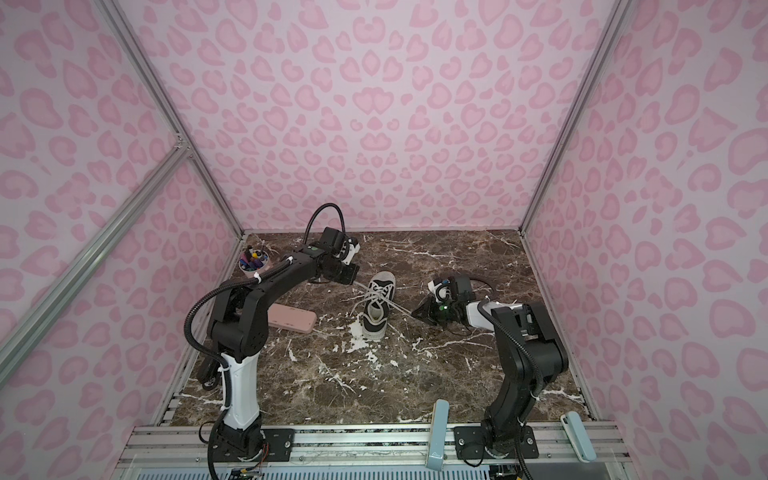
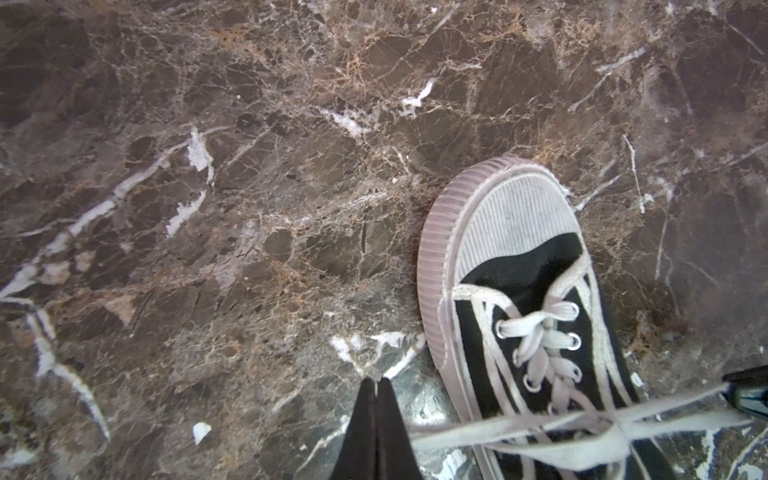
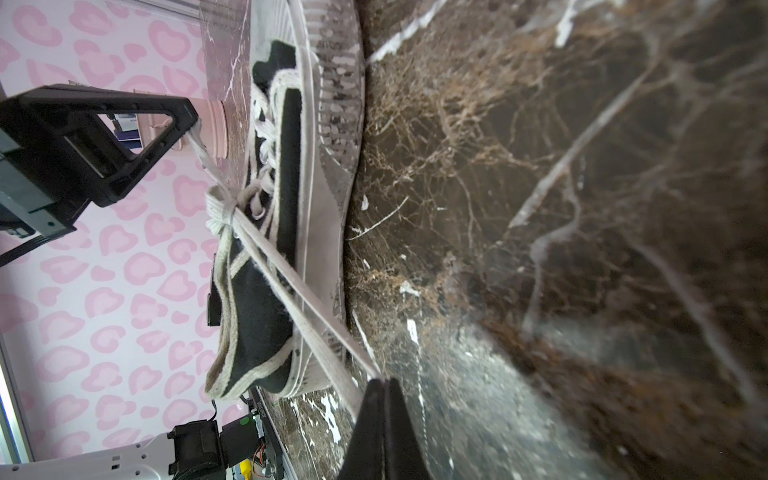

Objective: Tie the shoes

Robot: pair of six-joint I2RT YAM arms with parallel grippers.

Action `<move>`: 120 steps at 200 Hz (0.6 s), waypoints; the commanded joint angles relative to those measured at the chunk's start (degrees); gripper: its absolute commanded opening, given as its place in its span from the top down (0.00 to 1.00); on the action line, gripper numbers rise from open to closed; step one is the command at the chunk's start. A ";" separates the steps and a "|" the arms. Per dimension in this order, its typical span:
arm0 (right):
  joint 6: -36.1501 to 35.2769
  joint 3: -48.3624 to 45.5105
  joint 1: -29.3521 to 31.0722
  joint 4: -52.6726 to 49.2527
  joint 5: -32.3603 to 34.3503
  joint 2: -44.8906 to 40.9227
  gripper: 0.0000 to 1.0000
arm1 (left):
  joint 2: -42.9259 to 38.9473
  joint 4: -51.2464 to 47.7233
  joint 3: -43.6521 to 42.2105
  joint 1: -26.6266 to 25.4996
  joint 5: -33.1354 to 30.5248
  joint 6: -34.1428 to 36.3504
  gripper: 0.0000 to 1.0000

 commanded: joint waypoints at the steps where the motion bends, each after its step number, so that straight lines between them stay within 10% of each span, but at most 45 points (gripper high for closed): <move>1: 0.03 -0.23 -0.17 -2.15 1.40 0.81 1.00 | -1.05 1.74 -0.37 0.71 -4.51 0.02 0.96; 120: -1.11 -0.05 -1.42 -3.01 1.35 1.12 1.00 | -1.12 1.50 -0.15 1.03 -5.00 -0.49 0.96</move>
